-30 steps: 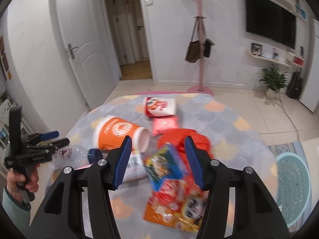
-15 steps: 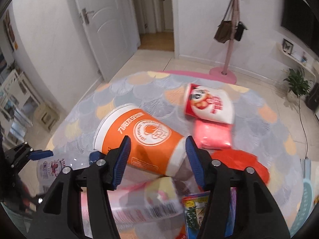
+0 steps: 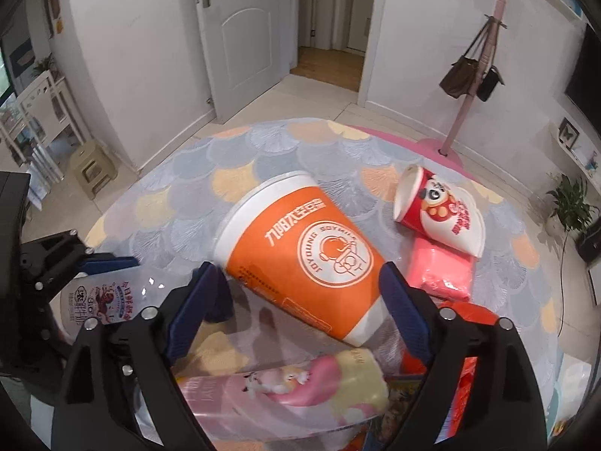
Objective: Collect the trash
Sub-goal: 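Grasp the orange paper cup with right tool while left tool grasps a plastic milk bottle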
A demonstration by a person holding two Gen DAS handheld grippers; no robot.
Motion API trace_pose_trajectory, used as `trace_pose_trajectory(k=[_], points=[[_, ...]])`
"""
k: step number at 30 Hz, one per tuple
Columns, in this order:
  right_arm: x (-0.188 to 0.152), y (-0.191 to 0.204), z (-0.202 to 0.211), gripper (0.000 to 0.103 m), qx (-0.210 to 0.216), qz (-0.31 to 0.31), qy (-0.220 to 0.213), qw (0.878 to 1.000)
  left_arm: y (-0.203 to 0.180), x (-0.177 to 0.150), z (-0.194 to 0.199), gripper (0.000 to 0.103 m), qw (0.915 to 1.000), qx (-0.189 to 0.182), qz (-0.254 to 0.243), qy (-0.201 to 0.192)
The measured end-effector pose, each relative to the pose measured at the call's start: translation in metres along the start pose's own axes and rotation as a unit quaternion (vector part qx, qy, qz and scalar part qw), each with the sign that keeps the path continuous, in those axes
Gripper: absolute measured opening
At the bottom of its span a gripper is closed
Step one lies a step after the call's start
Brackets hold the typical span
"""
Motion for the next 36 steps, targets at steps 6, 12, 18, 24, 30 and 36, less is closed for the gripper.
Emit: trace_pose_trajectory(k=[6, 12, 18, 24, 30, 36], points=[[0.002, 0.003, -0.005, 0.084, -0.007, 0.018, -0.001, 1.000, 0.020, -0.028, 0.024, 0.058, 0.9955, -0.028, 0.088, -0.023], [0.005, 0.008, -0.018, 0.085, -0.048, 0.056, 0.002, 0.997, 0.037, -0.039, 0.031, 0.058, 0.9893, -0.035, 0.136, -0.041], [0.004, 0.015, -0.037, 0.091, -0.116, 0.097, 0.004, 0.989, 0.032, -0.030, 0.025, 0.058, 0.9885, -0.030, 0.142, -0.044], [0.013, -0.003, -0.047, 0.083, -0.144, 0.065, 0.014, 0.987, 0.030, -0.023, 0.018, 0.058, 0.9885, -0.014, 0.145, -0.040], [0.019, -0.026, -0.042, 0.056, -0.131, 0.018, 0.008, 0.991, 0.030, -0.027, 0.021, 0.058, 0.9880, -0.014, 0.150, -0.035], [0.024, -0.033, -0.021, 0.049, -0.049, -0.058, -0.011, 0.997, 0.029, -0.029, 0.022, 0.057, 0.9870, -0.008, 0.156, -0.038]])
Point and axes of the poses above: each gripper's, at about its wrist camera, not at the fingertips, and z roughly against the way its jaws point, y to its left, x to its top, the point moved 8 cm from there along -z, roughly the way its jaws point, and after that the axes turned 11 degrees about -z, right-handed, at the moved point
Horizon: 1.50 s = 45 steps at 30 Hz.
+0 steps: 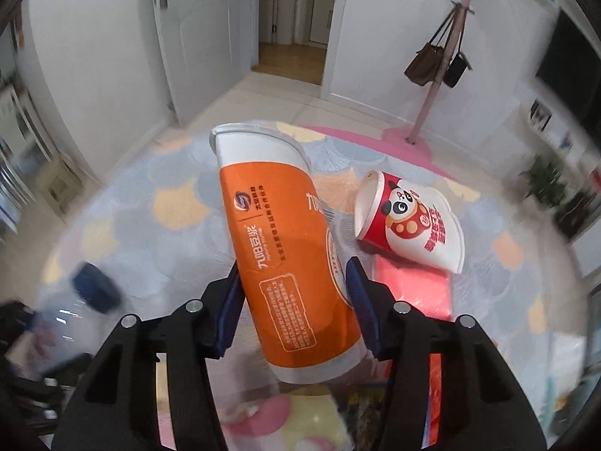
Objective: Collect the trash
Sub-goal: 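Grasp the orange paper cup with right tool while left tool grasps a plastic milk bottle, then carry cup and bottle over the basket and open both tools to drop them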
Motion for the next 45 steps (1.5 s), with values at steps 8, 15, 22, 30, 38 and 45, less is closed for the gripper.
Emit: trace_pose_trajectory(k=[8, 15, 22, 30, 38, 45], points=[[0.003, -0.006, 0.063, 0.049, 0.107, -0.060, -0.062, 0.990, -0.008, 0.007, 0.023, 0.056, 0.9984, -0.028, 0.027, -0.042], [-0.005, -0.044, 0.124, 0.049, 0.129, -0.125, -0.123, 0.976, -0.048, 0.033, 0.052, 0.055, 0.9946, -0.057, -0.001, -0.086], [-0.019, -0.107, 0.184, 0.049, 0.118, -0.168, -0.173, 0.963, -0.121, 0.065, 0.065, 0.055, 0.9886, -0.084, -0.057, -0.112], [-0.059, -0.217, 0.231, 0.049, 0.053, -0.234, -0.207, 0.948, -0.236, 0.101, 0.050, 0.055, 0.9776, -0.119, -0.130, -0.115], [-0.120, -0.321, 0.254, 0.049, -0.004, -0.302, -0.214, 0.929, -0.359, 0.120, 0.021, 0.055, 0.9605, -0.175, -0.191, -0.101], [-0.176, -0.383, 0.245, 0.049, -0.059, -0.352, -0.196, 0.913, -0.446, 0.116, -0.021, 0.055, 0.9484, -0.182, -0.248, -0.079]])
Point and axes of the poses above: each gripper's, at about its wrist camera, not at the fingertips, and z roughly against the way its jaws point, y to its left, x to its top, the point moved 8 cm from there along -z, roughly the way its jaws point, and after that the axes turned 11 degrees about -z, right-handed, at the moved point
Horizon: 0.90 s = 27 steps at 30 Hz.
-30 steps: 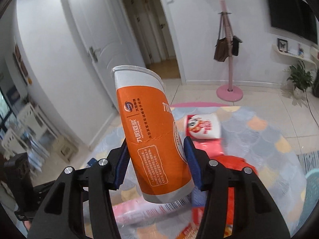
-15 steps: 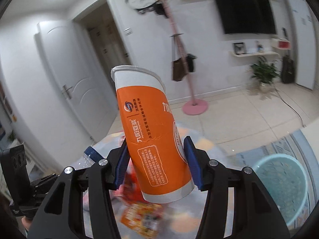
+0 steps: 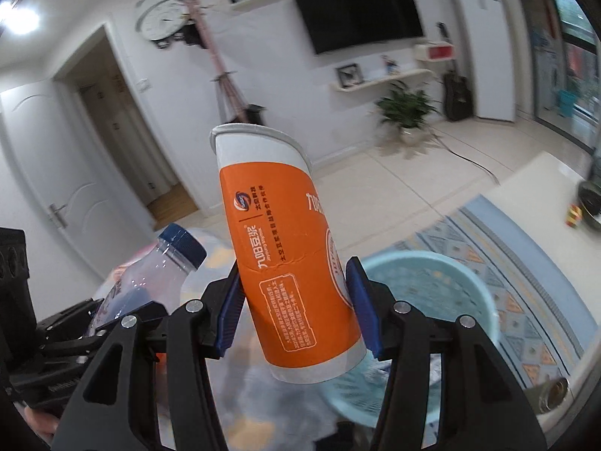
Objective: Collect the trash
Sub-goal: 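Carry cup and bottle over the basket and open both tools to drop them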
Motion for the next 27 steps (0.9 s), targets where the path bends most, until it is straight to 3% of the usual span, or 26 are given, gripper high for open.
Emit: trace_pose_trajectory(k=[12, 14, 16, 18, 27], points=[[-0.033, -0.108, -0.046, 0.052, -0.128, -0.071, 0.046, 0.988, -0.045, -0.017, -0.102, 0.056, 0.9954, -0.066, 0.009, 0.070], [-0.039, -0.114, -0.050, 0.052, -0.130, -0.083, 0.057, 0.986, -0.050, -0.021, -0.110, 0.055, 0.9942, -0.073, 0.013, 0.078], [-0.040, -0.119, -0.053, 0.054, -0.137, -0.088, 0.059, 0.985, -0.053, -0.021, -0.113, 0.066, 0.9935, -0.080, 0.018, 0.079], [-0.040, -0.122, -0.055, 0.054, -0.143, -0.090, 0.059, 0.984, -0.049, -0.019, -0.112, 0.070, 0.9935, -0.086, 0.019, 0.072], [-0.043, -0.113, -0.046, 0.054, -0.135, -0.097, 0.061, 0.984, -0.046, -0.024, -0.079, 0.070, 0.9948, -0.091, 0.017, 0.041]])
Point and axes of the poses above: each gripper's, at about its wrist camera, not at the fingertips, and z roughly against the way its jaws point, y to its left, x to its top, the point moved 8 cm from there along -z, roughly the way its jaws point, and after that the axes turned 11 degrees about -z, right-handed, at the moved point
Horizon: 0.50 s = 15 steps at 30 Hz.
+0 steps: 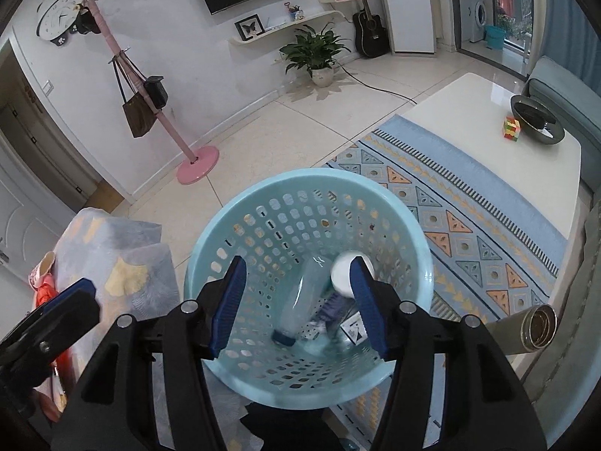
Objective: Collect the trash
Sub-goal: 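Carry cup and bottle over the basket and open both tools to drop them, then grasp the red plastic bag with right tool while left tool grasps pink drink bottle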
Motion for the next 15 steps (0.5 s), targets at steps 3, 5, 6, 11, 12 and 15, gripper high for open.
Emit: trace_pose_trajectory(k=[3, 5, 6, 11, 12, 15], points=[[-0.005, 0.014, 0.008, 0.054, 0.012, 0.015, -0.002, 1.000, -0.002, -0.004, 0.019, 0.070, 0.9999, 0.001, -0.001, -0.014], [-0.008, 0.026, 0.014, 0.054, 0.020, 0.029, -0.005, 0.999, 0.001, -0.007, 0.036, 0.070, 0.9996, 0.005, 0.000, -0.027], [-0.010, 0.035, 0.019, 0.054, 0.027, 0.039, -0.009, 0.999, 0.003, -0.008, 0.045, 0.070, 0.9994, 0.008, 0.001, -0.032], [-0.020, 0.088, 0.049, 0.054, 0.061, 0.088, -0.034, 0.994, 0.018, -0.014, 0.105, 0.070, 0.9966, 0.034, 0.005, -0.075], [-0.024, 0.100, 0.055, 0.054, 0.071, 0.097, -0.036, 0.992, 0.023, -0.016, 0.118, 0.070, 0.9957, 0.040, 0.007, -0.083], [-0.035, 0.133, 0.069, 0.054, 0.096, 0.127, -0.041, 0.986, 0.041, -0.029, 0.158, 0.072, 0.9917, 0.069, 0.015, -0.108]])
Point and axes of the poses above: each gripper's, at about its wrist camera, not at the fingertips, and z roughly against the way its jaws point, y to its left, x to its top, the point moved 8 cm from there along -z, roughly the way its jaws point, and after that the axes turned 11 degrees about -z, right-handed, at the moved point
